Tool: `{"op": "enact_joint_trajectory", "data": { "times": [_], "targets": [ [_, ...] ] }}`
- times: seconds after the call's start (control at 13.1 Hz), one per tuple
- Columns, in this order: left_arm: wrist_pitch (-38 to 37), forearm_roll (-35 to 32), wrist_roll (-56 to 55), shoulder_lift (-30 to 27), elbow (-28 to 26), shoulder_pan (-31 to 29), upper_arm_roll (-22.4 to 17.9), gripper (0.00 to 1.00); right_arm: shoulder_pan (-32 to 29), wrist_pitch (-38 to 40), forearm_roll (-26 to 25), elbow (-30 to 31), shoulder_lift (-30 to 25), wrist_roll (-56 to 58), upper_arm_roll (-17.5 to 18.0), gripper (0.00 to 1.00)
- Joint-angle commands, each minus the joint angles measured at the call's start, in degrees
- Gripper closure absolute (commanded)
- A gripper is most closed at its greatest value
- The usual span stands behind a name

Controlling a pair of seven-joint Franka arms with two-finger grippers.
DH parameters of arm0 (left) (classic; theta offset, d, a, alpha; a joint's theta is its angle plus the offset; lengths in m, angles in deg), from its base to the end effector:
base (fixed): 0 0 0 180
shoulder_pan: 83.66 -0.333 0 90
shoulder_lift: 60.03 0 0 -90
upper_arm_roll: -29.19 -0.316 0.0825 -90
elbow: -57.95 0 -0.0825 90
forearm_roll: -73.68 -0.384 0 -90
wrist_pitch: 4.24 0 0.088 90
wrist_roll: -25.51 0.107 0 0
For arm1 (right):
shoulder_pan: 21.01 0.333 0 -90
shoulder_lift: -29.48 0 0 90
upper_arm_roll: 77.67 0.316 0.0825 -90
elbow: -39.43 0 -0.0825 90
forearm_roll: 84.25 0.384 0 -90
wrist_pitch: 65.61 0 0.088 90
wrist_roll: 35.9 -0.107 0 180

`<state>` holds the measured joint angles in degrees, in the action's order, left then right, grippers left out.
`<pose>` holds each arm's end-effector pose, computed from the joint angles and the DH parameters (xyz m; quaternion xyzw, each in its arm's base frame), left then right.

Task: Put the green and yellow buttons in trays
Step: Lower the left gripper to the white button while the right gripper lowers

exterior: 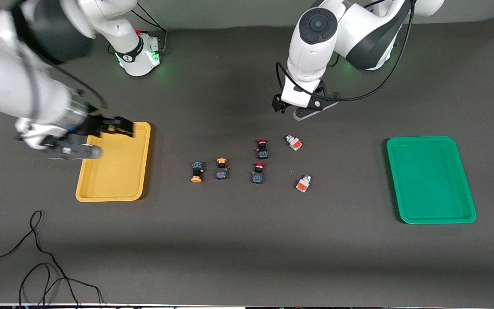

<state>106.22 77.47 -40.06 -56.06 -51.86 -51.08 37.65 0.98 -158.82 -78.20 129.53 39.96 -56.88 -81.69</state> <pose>0.4282 -0.3770 0.4519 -0.9734 -0.2244 0.0458 0.0016 0.5710 0.1998 0.5226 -0.9964 0.0323 0.0756 0.0220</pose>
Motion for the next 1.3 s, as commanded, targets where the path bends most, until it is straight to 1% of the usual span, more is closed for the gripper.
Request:
{"op": "enact_joint_trajectory", "data": {
  "times": [0.0,0.08,0.15,0.31,0.69,0.92,1.07,1.22],
  "targets": [
    [6.24,-0.79,-0.09,-1.51,-6.89,0.12,-0.72,0.04,2.96,-9.66,0.46,6.64,2.07,-2.74,-0.38,0.0],
    [9.48,-0.8,-0.01,-1.07,-8.92,0.03,-0.72,0.04,4.01,-14.92,0.46,9.45,2.95,-5.89,-0.38,0.0],
    [14.3,-0.97,0.34,-0.37,-11.72,0.03,-0.72,0.04,4.8,-19.15,0.46,11.66,4.44,-6.79,-0.38,0.0],
    [21.7,-1.76,0.43,1.29,-15.95,0.12,-0.72,0.04,5.34,-23.74,0.46,12.21,9.79,-7.23,-0.29,0.0],
    [33.66,-3.08,0.35,13.32,-16.32,-0.58,-1.43,0.04,7.62,-32.19,1.07,11.94,18.86,-7.32,-0.29,0.0],
    [37.37,-3.17,0.17,17.03,-16.14,-1.37,-1.43,0.04,7.63,-35.44,1.07,11.68,22.55,-7.32,-0.2,0.0],
    [37.9,-3.26,-0.09,18.61,-15.71,-1.29,-1.43,0.03,8.85,-38.6,1.16,11.68,24.75,-7.41,-0.2,0.0],
    [40.0,-3.43,-0.09,20.72,-15.53,-1.38,-1.43,0.03,9.21,-41.94,3.0,11.77,26.6,-7.41,-0.2,0.0]
  ]
}}
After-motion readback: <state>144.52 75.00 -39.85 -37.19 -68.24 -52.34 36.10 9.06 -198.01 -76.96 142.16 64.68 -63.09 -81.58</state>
